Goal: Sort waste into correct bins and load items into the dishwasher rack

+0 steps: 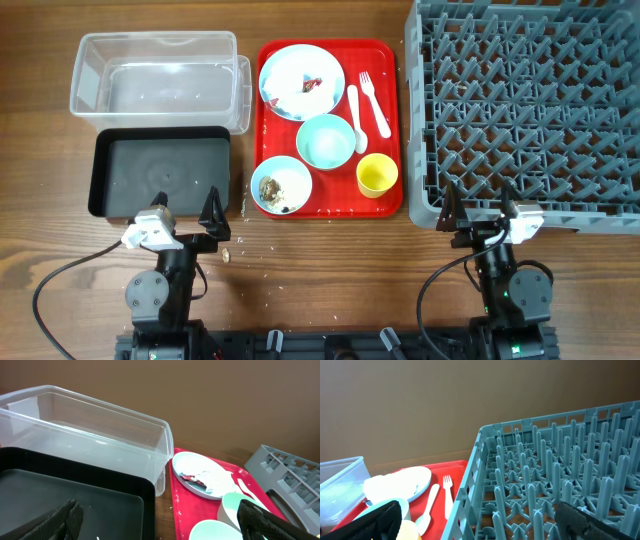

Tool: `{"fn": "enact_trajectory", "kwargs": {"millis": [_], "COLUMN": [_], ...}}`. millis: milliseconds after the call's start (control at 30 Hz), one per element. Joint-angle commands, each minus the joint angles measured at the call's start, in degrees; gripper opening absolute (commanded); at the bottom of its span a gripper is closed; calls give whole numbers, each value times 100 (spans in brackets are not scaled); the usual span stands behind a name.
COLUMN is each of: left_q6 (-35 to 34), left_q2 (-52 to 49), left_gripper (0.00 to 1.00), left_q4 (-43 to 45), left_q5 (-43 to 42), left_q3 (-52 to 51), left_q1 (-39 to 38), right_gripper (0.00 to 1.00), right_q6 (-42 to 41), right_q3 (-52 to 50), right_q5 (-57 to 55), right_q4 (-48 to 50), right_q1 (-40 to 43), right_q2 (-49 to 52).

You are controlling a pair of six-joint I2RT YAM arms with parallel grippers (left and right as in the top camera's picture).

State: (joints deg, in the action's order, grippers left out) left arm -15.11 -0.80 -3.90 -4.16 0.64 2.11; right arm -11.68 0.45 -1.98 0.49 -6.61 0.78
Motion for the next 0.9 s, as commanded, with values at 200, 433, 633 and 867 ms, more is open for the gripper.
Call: {"fn": "enact_trajectory", "kwargs": {"millis": [200,433,633,867], "left_q6": [120,120,122,120], "left_q2": [63,63,63,63], "left_gripper": [100,100,100,100], "left_q4": [-26,-26,-24,-24], "left_q5": [37,37,39,39], "left_q3": [-33,-33,-33,-33], "left_q1": [26,26,26,26], "right_gripper": [100,100,100,100], "right_q6": [-48,-52,-50,-33], "right_q3": [-15,-15,-15,-13], "right_q5": [-59,-57,-59,-61], "right_q4": [33,37,208,420], "right_q1": [-24,-24,-24,-24], "right_q2": [-57,-57,-57,-57]}}
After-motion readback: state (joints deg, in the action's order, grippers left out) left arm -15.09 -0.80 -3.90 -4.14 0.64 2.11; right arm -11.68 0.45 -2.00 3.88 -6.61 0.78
